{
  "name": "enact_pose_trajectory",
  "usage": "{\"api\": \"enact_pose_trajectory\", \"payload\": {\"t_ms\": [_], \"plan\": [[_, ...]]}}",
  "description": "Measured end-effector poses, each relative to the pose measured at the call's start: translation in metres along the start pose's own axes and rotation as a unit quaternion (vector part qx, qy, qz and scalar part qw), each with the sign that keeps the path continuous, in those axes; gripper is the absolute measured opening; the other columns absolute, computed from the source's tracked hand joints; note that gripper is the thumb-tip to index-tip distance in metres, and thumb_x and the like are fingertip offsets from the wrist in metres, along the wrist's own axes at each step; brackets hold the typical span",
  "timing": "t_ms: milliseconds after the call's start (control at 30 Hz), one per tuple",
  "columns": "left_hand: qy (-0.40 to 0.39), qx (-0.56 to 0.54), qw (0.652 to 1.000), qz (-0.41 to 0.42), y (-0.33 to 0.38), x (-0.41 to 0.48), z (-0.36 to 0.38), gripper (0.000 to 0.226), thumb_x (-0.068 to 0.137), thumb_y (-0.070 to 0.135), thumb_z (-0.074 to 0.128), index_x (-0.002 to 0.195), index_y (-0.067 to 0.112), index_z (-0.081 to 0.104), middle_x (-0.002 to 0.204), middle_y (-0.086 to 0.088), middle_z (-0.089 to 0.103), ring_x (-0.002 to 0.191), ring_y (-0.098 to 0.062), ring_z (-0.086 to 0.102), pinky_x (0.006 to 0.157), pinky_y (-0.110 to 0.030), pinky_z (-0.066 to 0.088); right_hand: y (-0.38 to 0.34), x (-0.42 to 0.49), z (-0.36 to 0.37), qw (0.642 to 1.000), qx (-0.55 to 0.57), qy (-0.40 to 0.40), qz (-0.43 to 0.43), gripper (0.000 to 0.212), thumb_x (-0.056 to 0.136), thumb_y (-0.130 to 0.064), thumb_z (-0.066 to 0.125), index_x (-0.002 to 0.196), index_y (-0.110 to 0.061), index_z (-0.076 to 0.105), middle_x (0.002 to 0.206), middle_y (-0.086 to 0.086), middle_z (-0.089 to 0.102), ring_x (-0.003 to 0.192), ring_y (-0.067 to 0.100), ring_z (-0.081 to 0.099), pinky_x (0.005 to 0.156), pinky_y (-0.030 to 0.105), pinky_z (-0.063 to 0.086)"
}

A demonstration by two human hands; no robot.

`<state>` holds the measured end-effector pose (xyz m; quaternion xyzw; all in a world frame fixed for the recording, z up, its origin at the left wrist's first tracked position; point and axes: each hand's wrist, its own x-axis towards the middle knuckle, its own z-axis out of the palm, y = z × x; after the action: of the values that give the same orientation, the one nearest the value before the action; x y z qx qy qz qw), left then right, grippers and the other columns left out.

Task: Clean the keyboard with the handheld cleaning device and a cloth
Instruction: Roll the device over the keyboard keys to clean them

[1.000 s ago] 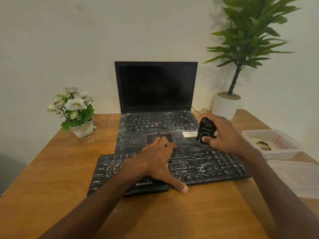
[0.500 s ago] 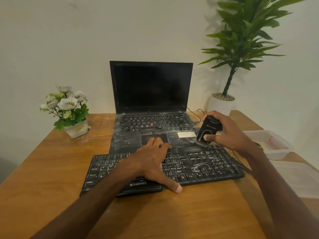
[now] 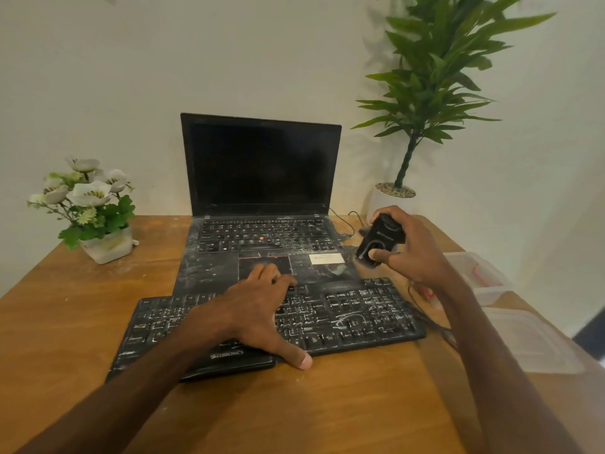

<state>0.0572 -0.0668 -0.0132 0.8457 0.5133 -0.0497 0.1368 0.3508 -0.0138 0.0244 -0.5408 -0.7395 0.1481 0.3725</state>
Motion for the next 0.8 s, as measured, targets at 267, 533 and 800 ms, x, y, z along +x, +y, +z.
{"api": "enact_pose_trajectory", "payload": {"t_ms": [267, 533, 800], "plan": [[-0.003, -0.004, 1.0, 0.0, 0.001, 0.0, -0.001, 0.144, 0.051, 0.097, 0.07, 0.163, 0.028, 0.011, 0.137, 0.01, 0.024, 0.127, -0.01, 0.022, 0.114, -0.046, 0.043, 0.008, 0.0, 0.011, 0.994, 0.005, -0.107, 0.025, 0.062, 0.071, -0.001, 0.085, 0.12, -0.026, 0.055, 0.114, -0.002, 0.063, 0.107, 0.015, 0.062, 0.08, 0.022, 0.054], [-0.003, -0.001, 1.0, -0.002, 0.002, 0.002, 0.001, 0.143, 0.05, 0.098, 0.069, 0.162, 0.03, 0.011, 0.144, 0.009, 0.024, 0.135, -0.013, 0.025, 0.114, -0.047, 0.042, 0.021, 0.001, 0.007, 0.994, -0.028, -0.099, 0.025, 0.065, 0.068, -0.009, 0.085, 0.122, -0.03, 0.054, 0.119, 0.001, 0.062, 0.107, 0.021, 0.063, 0.089, 0.043, 0.06], [-0.003, 0.0, 1.0, 0.002, 0.003, 0.002, 0.0, 0.141, 0.052, 0.096, 0.07, 0.163, 0.03, 0.011, 0.142, 0.01, 0.024, 0.134, -0.011, 0.024, 0.114, -0.044, 0.042, 0.023, 0.001, 0.005, 0.994, -0.025, -0.102, 0.022, 0.063, 0.069, -0.009, 0.085, 0.119, -0.03, 0.054, 0.118, 0.001, 0.062, 0.107, 0.021, 0.064, 0.087, 0.039, 0.06]]}}
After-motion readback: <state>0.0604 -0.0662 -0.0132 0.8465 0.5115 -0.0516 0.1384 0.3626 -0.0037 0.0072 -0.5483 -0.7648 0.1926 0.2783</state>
